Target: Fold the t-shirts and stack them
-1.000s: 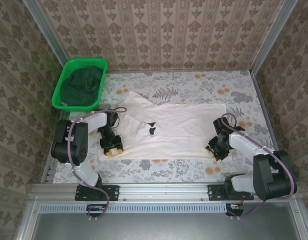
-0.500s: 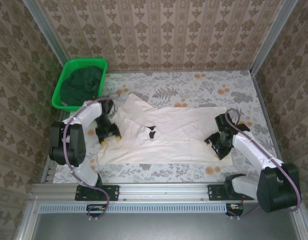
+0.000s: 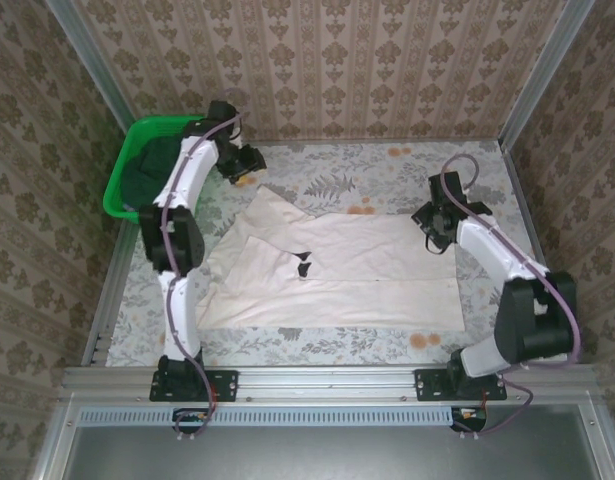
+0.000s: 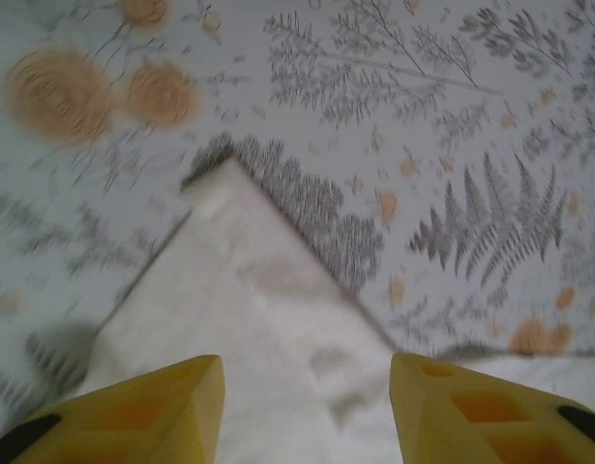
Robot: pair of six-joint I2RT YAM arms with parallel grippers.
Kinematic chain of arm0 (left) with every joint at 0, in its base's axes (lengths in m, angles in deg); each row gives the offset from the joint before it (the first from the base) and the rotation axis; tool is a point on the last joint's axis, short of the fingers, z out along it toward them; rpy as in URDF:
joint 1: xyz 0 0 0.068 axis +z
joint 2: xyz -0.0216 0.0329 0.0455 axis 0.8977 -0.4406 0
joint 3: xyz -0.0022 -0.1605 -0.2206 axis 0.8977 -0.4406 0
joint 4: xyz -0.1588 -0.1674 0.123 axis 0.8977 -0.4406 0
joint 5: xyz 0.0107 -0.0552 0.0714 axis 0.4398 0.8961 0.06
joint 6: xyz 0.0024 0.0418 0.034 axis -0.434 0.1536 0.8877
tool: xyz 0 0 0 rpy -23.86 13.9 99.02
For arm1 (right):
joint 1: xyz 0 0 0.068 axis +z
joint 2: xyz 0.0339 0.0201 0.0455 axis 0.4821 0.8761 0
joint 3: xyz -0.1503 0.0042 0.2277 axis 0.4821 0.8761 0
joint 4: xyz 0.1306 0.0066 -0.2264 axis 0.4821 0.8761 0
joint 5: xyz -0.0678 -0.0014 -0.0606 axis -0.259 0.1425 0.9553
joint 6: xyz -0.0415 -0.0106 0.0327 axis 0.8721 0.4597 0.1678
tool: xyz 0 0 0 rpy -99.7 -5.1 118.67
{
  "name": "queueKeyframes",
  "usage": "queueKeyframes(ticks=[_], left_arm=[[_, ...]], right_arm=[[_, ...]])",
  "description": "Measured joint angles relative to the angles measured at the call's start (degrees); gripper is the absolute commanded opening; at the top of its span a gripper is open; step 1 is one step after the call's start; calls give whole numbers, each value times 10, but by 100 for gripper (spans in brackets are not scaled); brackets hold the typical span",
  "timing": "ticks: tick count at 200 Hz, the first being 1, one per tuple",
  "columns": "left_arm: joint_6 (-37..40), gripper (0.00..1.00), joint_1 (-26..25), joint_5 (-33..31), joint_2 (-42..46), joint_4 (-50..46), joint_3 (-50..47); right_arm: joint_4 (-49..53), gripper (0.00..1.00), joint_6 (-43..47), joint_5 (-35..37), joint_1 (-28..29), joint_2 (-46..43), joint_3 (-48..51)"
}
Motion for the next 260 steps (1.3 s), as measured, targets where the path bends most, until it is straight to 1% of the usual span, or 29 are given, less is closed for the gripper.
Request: queueKeyframes(ticks=[11,21,37,55,85,108,173,193,235,250,260], left_arm=[[0,44,0,4,-57,0,53],[0,43,0,6,-96,5,82],[0,43,0,5,-130,7,94],[0,43,1,0,-148,7,94],[0,42,4,-5,-151,13,97],[3,42,6,-14,-151,16,97],[27,42,7,-48,-151,15,95],[30,38,7,-50,-152,15,95],[40,37,2,-59,-152,9,87],[44,33,-3,-67,-152,6,80],[49,33,-5,-73,-152,5,80]], right_arm=[[-7,52,3,2,-16,28,-12],[-11,51,5,2,-29,51,-21],[-15,50,12,0,-44,82,-41],[-14,50,26,-1,-55,110,-75],[-5,50,51,-7,-56,147,-141],[-1,50,67,-15,-56,164,-164],[2,49,76,-25,-59,193,-165],[2,49,76,-31,-59,196,-165],[2,49,76,-36,-60,197,-165],[2,49,76,-36,-62,198,-165],[2,49,76,-36,-64,199,-165]])
